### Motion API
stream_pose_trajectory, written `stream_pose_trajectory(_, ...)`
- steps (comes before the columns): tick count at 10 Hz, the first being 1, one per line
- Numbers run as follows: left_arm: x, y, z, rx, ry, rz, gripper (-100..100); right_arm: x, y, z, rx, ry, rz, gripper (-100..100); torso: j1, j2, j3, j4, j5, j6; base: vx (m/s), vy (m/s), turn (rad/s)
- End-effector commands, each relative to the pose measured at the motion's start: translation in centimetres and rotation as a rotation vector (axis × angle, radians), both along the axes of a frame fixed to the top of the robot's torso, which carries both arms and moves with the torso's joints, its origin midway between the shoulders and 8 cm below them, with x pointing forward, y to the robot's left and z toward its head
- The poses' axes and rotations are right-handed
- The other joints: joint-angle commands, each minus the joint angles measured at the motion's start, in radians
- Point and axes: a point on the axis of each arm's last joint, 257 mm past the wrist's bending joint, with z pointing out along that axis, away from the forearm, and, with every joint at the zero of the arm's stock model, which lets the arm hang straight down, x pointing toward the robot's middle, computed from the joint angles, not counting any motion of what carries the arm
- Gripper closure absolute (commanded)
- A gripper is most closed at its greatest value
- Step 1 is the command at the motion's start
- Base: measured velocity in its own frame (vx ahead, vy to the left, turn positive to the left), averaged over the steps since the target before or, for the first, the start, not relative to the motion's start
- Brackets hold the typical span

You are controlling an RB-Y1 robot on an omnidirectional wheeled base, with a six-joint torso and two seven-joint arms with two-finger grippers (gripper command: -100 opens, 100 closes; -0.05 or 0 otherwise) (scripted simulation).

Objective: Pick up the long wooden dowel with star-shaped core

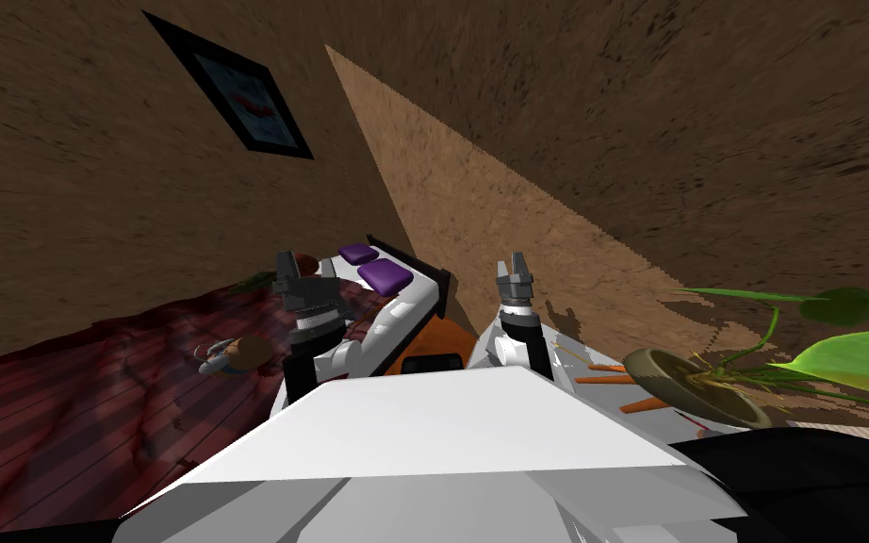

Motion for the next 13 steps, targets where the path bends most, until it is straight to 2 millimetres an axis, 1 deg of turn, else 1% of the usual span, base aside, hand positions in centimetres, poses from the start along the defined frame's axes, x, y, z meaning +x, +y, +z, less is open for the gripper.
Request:
stream_pose_trajectory(1,0.6,-0.4,-0.2,0.023,0.022,-0.022,-100,0.0,0.0,0.0,0.0,0.0,0.0,0,0.0,0.0,0.0,0.0,0.0,0.0,0.002,-0.012,0.026)
stream_pose_trajectory(3,2.0,-0.8,-1.0,0.046,0.071,-0.056,-100,0.0,0.0,0.0,0.0,0.0,0.0,0,-0.001,-0.001,0.0,0.0,0.0,0.0,0.01,-0.041,0.067)
stream_pose_trajectory(6,4.7,-1.1,-2.7,0.051,0.167,-0.105,-100,0.0,0.0,0.0,0.0,0.0,0.0,0,-0.005,-0.002,-0.001,0.0,-0.001,0.0,0.022,-0.076,0.084)
stream_pose_trajectory(7,5.0,-1.0,-3.0,0.048,0.184,-0.105,-100,0.0,0.0,0.0,0.0,0.0,0.0,0,-0.005,-0.002,-0.001,-0.001,-0.001,0.0,0.02,-0.055,0.036)
stream_pose_trajectory(8,5.9,-1.1,-3.6,0.041,0.213,-0.121,-100,0.0,0.0,0.0,0.0,0.0,0.0,0,-0.004,-0.002,-0.001,0.0,-0.001,0.0,0.02,-0.041,0.066)
stream_pose_trajectory(9,6.2,-1.0,-4.0,0.039,0.231,-0.12,-100,0.0,0.0,0.0,0.0,0.0,0.0,0,-0.003,-0.002,-0.001,0.0,-0.001,0.0,0.017,-0.032,0.037)
stream_pose_trajectory(10,7.1,-1.0,-4.6,0.029,0.259,-0.136,-100,0.0,0.0,0.0,0.0,0.0,0.0,0,-0.002,-0.002,-0.001,0.0,-0.001,0.0,0.004,-0.019,0.044)
stream_pose_trajectory(13,8.6,-0.9,-6.4,0.008,0.335,-0.15,-100,0.0,0.0,0.0,0.0,0.0,0.0,0,0.0,0.001,0.0,0.0,0.0,0.0,-0.015,-0.009,0.051)
